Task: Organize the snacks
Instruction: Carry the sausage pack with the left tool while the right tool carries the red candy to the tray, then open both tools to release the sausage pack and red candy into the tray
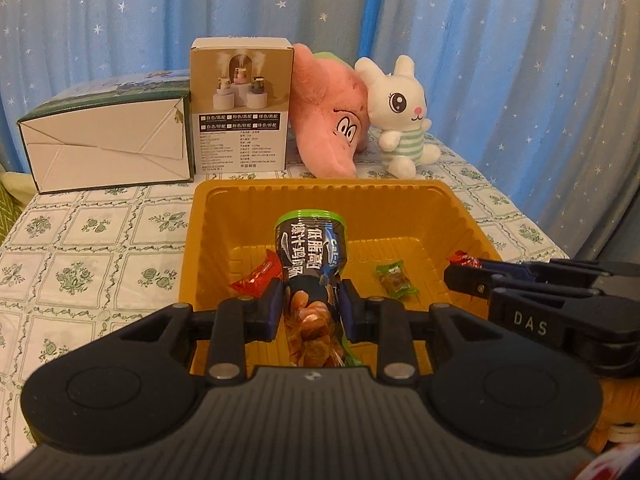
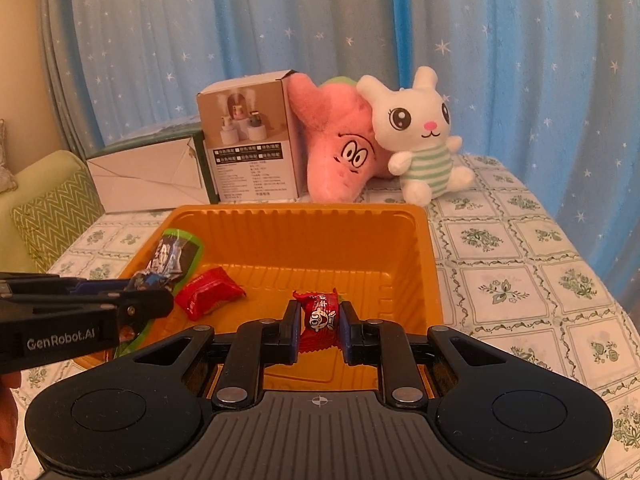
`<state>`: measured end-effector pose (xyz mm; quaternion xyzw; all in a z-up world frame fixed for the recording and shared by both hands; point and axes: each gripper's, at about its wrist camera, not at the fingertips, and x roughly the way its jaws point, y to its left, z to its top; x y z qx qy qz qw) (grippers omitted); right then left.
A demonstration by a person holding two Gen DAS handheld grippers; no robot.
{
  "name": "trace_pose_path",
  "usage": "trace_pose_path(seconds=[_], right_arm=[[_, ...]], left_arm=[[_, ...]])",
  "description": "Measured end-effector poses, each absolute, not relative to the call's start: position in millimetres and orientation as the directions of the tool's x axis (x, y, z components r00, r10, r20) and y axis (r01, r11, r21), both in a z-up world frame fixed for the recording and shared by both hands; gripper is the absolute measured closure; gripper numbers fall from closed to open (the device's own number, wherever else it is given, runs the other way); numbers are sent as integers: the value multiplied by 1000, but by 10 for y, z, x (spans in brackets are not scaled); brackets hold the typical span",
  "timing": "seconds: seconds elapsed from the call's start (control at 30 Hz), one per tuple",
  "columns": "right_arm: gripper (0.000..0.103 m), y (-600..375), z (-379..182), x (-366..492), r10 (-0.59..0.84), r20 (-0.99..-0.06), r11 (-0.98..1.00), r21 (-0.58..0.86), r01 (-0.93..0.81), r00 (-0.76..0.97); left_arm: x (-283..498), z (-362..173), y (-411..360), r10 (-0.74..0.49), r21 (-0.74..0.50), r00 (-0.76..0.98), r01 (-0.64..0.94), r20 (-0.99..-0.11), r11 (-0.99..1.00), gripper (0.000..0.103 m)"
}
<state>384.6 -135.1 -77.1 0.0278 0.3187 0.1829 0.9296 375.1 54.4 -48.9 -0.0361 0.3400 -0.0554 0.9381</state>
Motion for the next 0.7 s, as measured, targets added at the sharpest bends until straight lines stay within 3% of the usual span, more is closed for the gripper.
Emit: trace_pose_path(seconds=[0.7], right_arm=[[83, -1389, -769, 3857, 374, -572, 927, 205, -315, 729]], left_arm=[[3719, -457, 611, -108, -106, 781, 54, -616, 993, 73]])
